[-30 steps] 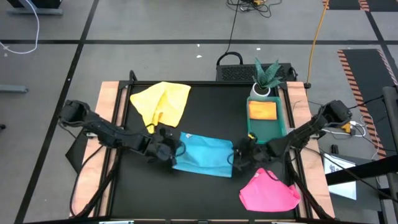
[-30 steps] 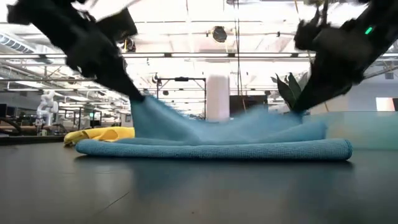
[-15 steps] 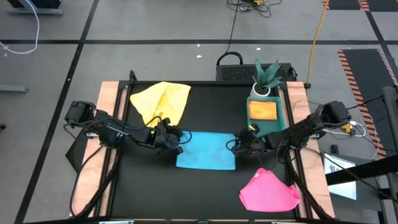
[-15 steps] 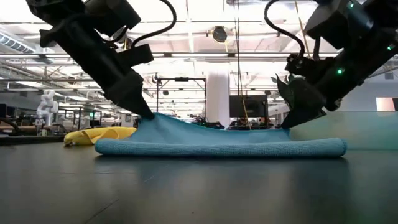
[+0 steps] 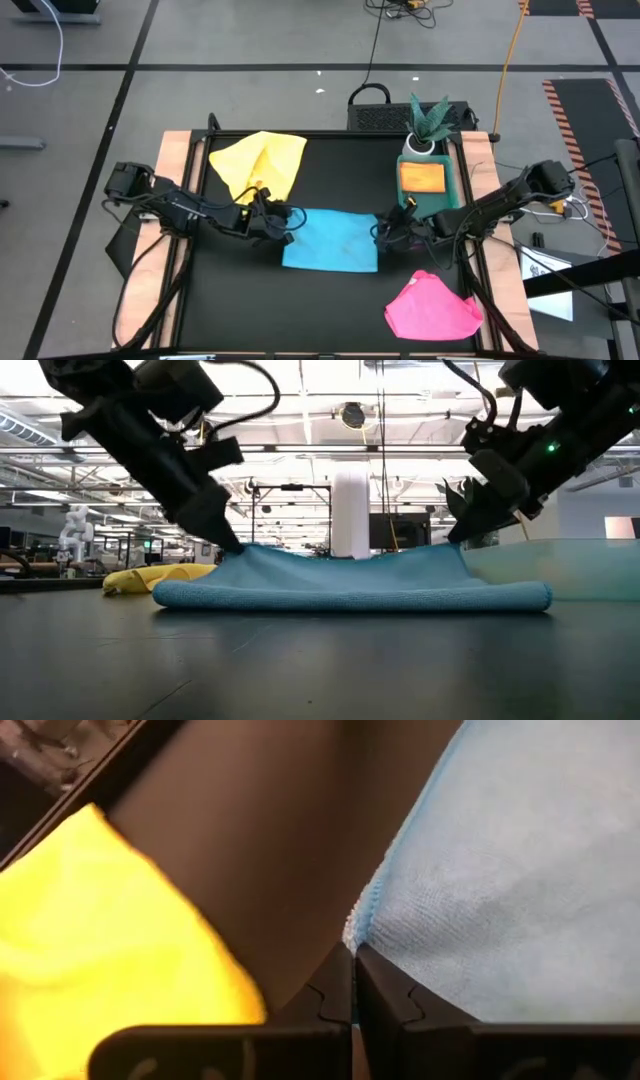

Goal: Fold microfiber towels
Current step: Fold the blue microfiber cloth

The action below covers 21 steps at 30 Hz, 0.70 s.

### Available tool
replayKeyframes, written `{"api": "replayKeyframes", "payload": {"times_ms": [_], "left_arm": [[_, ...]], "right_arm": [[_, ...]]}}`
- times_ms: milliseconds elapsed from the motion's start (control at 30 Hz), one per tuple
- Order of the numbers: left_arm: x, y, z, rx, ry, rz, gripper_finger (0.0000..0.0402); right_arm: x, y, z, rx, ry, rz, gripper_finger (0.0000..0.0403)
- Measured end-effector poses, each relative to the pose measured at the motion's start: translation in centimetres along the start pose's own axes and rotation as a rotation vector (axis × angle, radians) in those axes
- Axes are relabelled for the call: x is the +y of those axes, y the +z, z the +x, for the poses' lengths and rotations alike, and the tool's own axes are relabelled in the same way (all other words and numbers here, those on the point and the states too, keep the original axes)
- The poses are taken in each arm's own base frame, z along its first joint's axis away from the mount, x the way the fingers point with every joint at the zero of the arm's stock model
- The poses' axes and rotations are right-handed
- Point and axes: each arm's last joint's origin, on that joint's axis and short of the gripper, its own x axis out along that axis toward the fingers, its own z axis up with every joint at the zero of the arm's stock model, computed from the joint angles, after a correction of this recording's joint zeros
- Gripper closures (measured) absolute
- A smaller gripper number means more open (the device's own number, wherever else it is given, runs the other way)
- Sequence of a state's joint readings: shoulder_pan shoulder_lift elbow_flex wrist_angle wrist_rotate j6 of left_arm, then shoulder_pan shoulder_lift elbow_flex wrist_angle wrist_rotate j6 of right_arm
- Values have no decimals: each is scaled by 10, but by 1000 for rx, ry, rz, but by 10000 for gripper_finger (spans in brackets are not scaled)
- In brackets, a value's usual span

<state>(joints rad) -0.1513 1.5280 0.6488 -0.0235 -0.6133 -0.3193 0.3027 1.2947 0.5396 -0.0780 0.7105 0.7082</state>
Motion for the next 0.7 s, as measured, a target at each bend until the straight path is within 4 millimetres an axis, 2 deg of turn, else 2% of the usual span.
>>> {"api": "replayKeyframes", "payload": {"times_ms": [167,300,400,533,600,700], "left_arm": [[3,-10,3,21,-16,-17,397],[-13,-11,-11,17,-172,27,398],[-31,-14,-26,28,-391,89,396],[-60,-18,-53,31,-837,179,394],[-71,-17,-65,-38,-945,213,398],[-75,-11,-70,-162,-859,190,393]], "right_arm": [[7,2,-12,-16,93,-16,403],[28,-4,-32,30,373,-60,403],[46,-14,-52,104,646,-110,403],[65,-28,-78,155,953,-181,403],[70,-30,-88,98,1019,-222,403],[69,-26,-91,-27,918,-213,403]]}}
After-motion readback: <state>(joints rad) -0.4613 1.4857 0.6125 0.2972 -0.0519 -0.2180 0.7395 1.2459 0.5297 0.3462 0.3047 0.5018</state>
